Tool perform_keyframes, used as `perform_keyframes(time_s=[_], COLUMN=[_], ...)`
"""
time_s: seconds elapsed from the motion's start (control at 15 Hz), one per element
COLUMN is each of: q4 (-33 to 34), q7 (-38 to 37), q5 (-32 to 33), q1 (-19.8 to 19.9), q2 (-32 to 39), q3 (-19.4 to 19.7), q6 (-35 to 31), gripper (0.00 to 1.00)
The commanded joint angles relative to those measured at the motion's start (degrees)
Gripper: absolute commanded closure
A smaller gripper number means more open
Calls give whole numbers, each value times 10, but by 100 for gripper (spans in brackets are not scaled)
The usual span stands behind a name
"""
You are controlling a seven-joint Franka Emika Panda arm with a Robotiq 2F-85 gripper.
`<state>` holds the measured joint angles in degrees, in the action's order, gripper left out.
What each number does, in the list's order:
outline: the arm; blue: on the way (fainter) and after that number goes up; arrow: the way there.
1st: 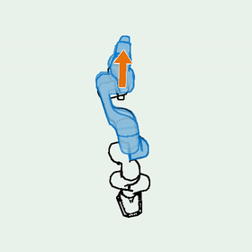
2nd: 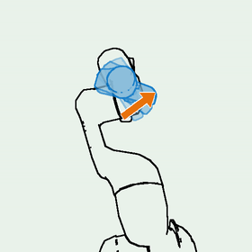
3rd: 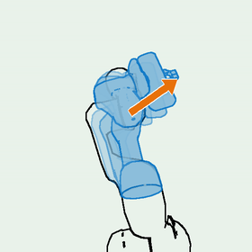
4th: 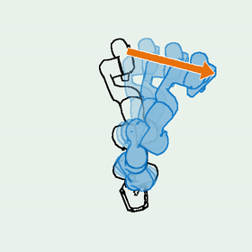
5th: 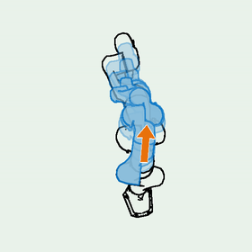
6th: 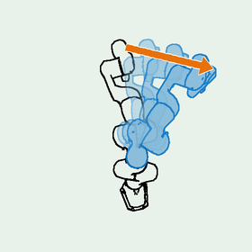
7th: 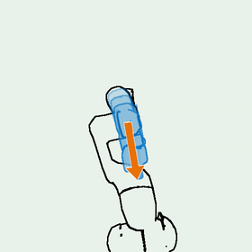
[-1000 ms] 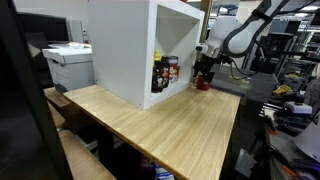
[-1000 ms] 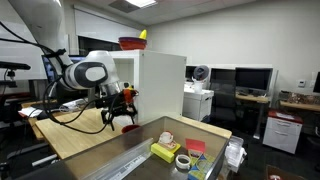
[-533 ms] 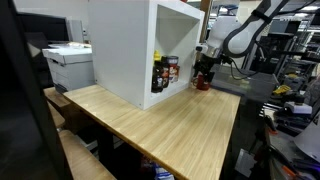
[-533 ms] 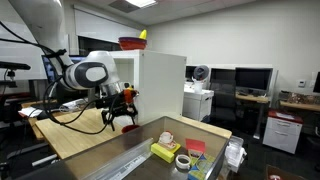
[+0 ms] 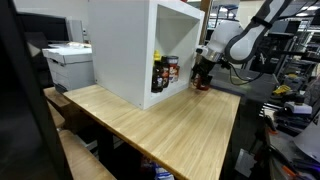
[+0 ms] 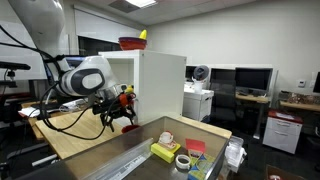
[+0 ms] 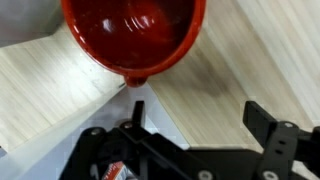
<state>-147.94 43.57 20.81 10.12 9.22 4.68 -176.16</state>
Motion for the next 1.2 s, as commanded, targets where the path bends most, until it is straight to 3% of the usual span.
perform_keyframes(time_s=[0.0, 0.13, 0.27, 0.33, 1.13], q4=[-23, -40, -42, -30, -31], q7=[-22, -46, -62, -66, -80], q5=[-21, -33, -28, 2, 3], q1=[1, 29, 20, -2, -3], q2=[17, 34, 40, 33, 42], q3=[-19, -71, -67, -36, -41], q6=[-91, -158, -182, -143, -165], gripper=[0, 0, 0, 0, 0])
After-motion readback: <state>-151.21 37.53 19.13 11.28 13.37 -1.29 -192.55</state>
